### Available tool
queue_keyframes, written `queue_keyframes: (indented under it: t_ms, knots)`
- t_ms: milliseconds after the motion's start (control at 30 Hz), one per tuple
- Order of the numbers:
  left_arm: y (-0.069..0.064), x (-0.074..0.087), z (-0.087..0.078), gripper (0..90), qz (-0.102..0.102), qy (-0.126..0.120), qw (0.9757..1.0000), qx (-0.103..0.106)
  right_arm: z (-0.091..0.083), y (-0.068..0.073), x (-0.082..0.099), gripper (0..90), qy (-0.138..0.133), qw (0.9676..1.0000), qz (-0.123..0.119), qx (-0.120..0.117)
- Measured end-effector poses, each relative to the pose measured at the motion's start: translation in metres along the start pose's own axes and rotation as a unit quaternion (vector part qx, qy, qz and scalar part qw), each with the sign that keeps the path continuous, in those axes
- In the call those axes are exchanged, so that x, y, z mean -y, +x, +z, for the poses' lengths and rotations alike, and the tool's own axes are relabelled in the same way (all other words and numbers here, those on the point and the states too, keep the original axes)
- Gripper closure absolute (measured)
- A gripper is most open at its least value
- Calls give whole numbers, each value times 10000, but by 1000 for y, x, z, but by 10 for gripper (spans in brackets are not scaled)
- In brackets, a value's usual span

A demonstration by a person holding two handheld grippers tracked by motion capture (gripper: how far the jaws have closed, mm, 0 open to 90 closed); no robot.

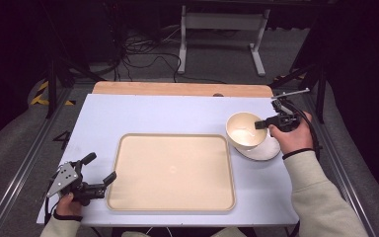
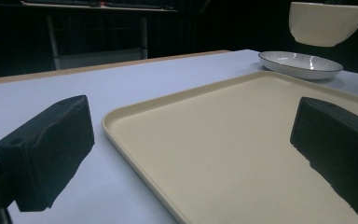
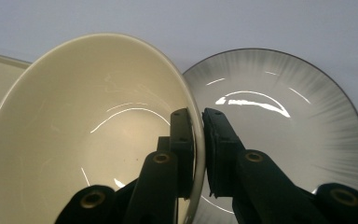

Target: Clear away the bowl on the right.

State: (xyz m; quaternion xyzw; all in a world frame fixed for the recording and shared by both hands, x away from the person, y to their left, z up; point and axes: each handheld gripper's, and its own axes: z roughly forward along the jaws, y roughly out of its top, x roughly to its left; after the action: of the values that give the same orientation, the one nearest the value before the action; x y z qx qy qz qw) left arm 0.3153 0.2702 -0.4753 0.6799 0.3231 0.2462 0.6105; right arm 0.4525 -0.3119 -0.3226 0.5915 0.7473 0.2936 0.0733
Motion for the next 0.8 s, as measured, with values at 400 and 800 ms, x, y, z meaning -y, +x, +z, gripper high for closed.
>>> queue_keyframes:
  t_ms: [400,800]
  knots:
    - [0,0,0,3,-16,-9,10000,8,6,42,-2,831,74,9990,-296,-321]
    - [0,0,0,3,-17,-9,10000,8,15,85,-3,830,197,9962,-591,-612]
